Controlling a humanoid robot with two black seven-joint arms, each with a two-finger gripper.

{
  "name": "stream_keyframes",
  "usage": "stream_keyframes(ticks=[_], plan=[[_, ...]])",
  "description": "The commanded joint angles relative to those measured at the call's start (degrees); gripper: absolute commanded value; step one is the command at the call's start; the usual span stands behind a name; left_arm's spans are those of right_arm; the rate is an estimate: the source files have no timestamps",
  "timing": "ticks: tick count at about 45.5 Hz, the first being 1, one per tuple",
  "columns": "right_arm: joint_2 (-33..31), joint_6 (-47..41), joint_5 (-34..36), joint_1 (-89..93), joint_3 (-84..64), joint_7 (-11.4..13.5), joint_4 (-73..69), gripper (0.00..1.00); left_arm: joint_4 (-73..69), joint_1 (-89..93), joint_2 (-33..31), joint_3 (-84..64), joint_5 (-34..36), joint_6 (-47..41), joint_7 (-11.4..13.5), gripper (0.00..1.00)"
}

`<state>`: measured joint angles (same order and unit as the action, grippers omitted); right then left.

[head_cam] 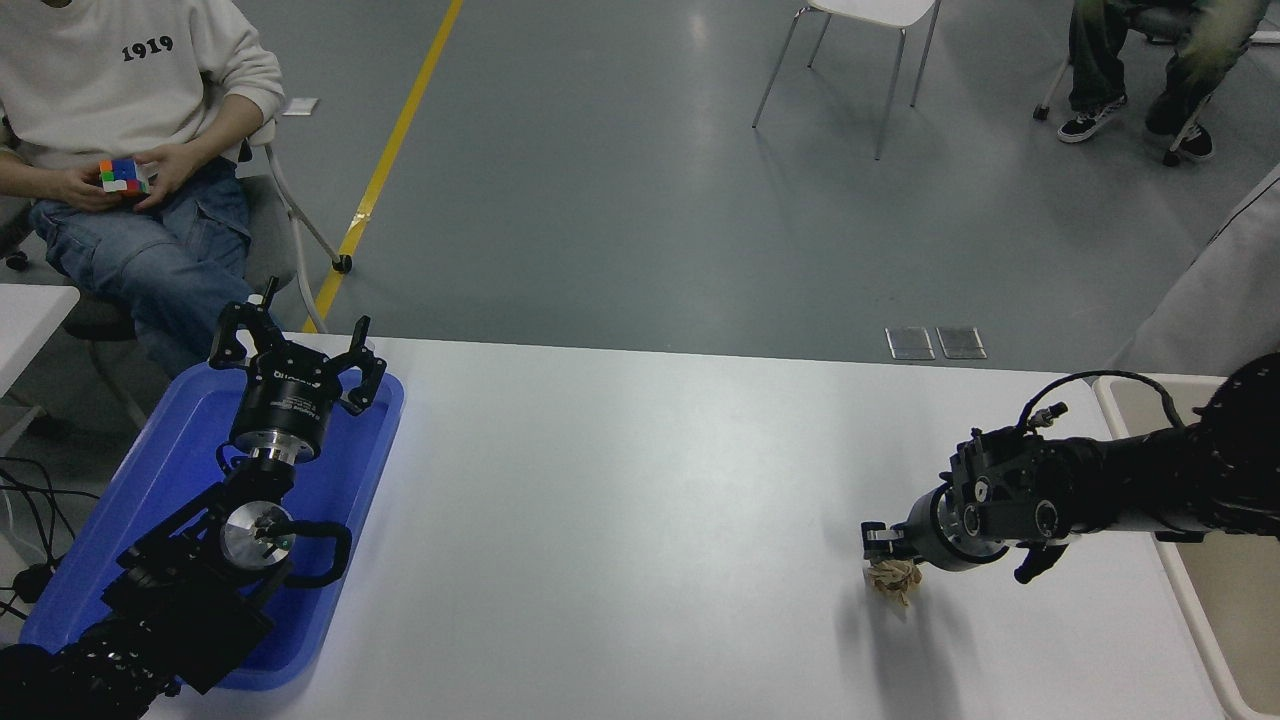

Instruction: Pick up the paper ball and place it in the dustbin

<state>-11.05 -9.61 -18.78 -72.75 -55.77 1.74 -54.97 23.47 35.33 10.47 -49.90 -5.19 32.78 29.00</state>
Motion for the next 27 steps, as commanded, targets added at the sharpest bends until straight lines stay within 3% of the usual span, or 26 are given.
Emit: stream_keyframes(ticks=[1, 4, 27], plan=[[-0.3, -0.6, 3.3, 0.0, -0.4, 0.0, -0.7, 0.09, 0.0, 0.0, 0.0, 0.0, 0.0, 0.0, 0.0, 1.00], [-0.7, -1.3, 3.5, -0.2, -0.6, 0.0, -1.5, 0.00, 0.0, 0.0, 0.0, 0.1, 0.0, 0.0, 0.0, 1.00], [-9.2, -16.4, 3.7, -12.6, -1.1, -0.1, -7.6, 0.00, 0.1, 0.0, 0.1, 0.1, 0.0, 0.0, 0.0, 1.00]])
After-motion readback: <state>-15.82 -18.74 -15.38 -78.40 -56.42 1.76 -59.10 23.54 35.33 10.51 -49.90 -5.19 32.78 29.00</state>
